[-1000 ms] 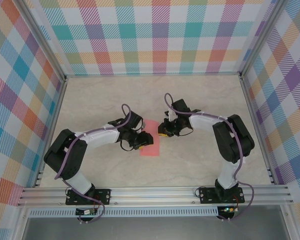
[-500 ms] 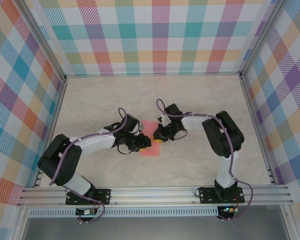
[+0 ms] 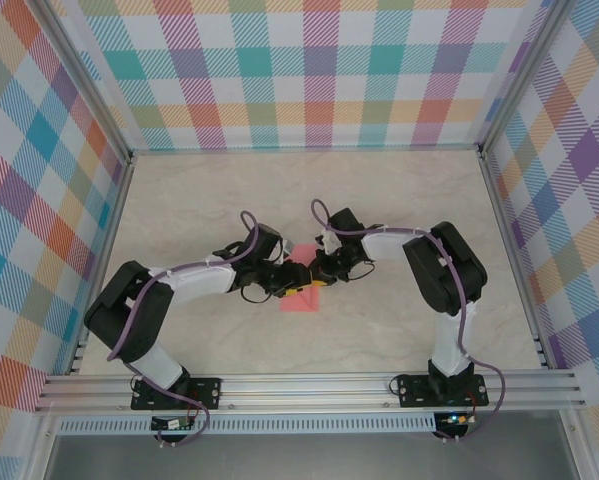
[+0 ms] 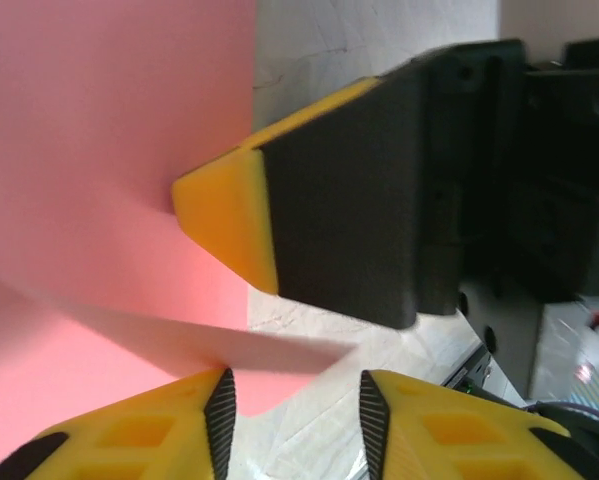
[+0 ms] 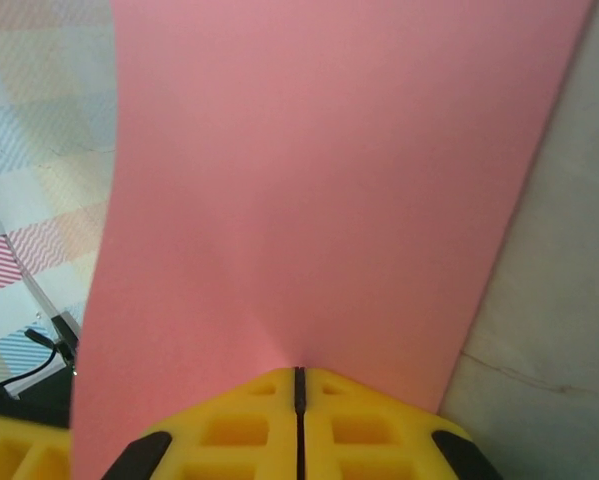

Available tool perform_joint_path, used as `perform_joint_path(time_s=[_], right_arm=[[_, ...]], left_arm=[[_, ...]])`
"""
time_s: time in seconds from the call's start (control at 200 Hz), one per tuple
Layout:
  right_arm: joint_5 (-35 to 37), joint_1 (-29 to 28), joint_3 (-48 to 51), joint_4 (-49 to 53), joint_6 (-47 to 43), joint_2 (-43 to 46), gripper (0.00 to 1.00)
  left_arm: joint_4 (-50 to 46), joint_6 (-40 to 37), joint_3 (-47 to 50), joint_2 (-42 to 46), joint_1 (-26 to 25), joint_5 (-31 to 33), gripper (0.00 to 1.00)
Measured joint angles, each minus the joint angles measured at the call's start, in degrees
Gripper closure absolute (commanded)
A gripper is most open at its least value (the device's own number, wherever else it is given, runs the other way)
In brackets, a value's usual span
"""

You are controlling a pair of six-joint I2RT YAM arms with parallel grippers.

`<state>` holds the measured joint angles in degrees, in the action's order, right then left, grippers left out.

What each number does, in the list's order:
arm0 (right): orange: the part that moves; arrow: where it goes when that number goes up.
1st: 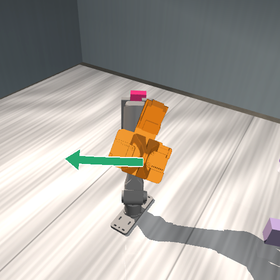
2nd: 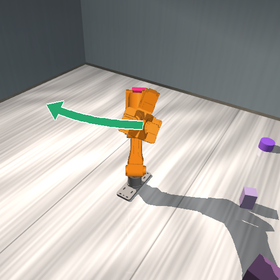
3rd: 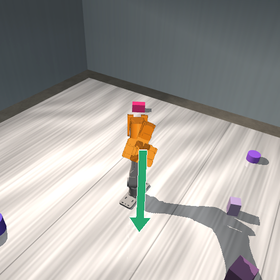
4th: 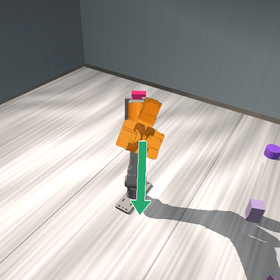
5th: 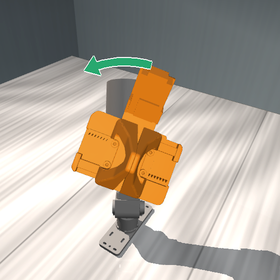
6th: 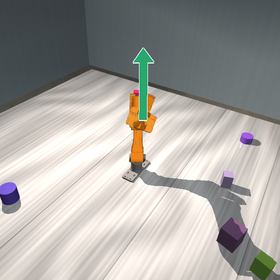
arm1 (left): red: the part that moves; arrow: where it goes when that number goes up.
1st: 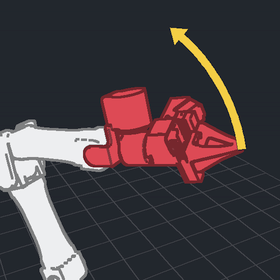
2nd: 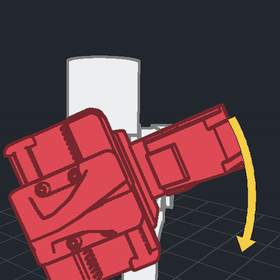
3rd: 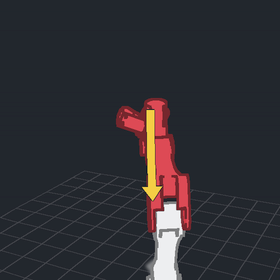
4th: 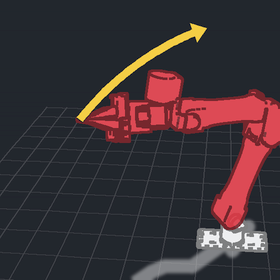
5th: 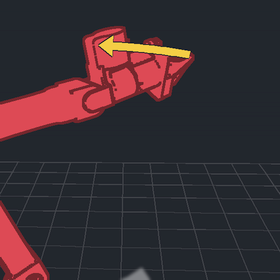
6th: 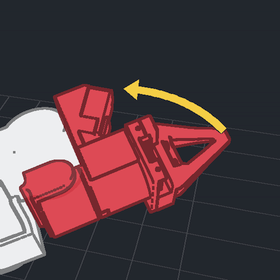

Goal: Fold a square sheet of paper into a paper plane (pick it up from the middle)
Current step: Fold the triangle a second time at the center of the table.

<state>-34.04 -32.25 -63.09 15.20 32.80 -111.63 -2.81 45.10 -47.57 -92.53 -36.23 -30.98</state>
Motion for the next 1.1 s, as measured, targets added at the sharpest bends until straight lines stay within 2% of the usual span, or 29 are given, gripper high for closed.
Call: perform_joint_path(time_s=[0.155, 0.27, 0.405, 0.65, 1.1], right_arm=[[3.10, 1.05, 1.81, 0.48, 1.11, 6.45, 0.78], [4.94, 2.99, 5.22, 0.09, 2.71, 11.50, 0.69], [4.37, 4.61, 9.03, -1.64, 4.04, 13.77, 0.59], [-2.78, 4.61, 10.12, -7.37, 4.98, 12.70, 0.59], [-8.46, 4.13, 10.19, -10.19, 3.89, 8.39, 0.67]], left_arm=[[1.09, 0.76, -0.55, -1.75, 0.00, 0.17, 0.48], [2.38, 1.27, -1.01, -2.80, 0.00, 0.20, 0.47], [3.06, 1.81, -1.03, -3.15, 0.00, 0.68, 0.67], [2.95, 1.40, -1.03, -3.32, 0.00, 2.08, 0.84], [2.82, 0.90, -1.03, -3.63, 0.00, 2.58, 0.89]])
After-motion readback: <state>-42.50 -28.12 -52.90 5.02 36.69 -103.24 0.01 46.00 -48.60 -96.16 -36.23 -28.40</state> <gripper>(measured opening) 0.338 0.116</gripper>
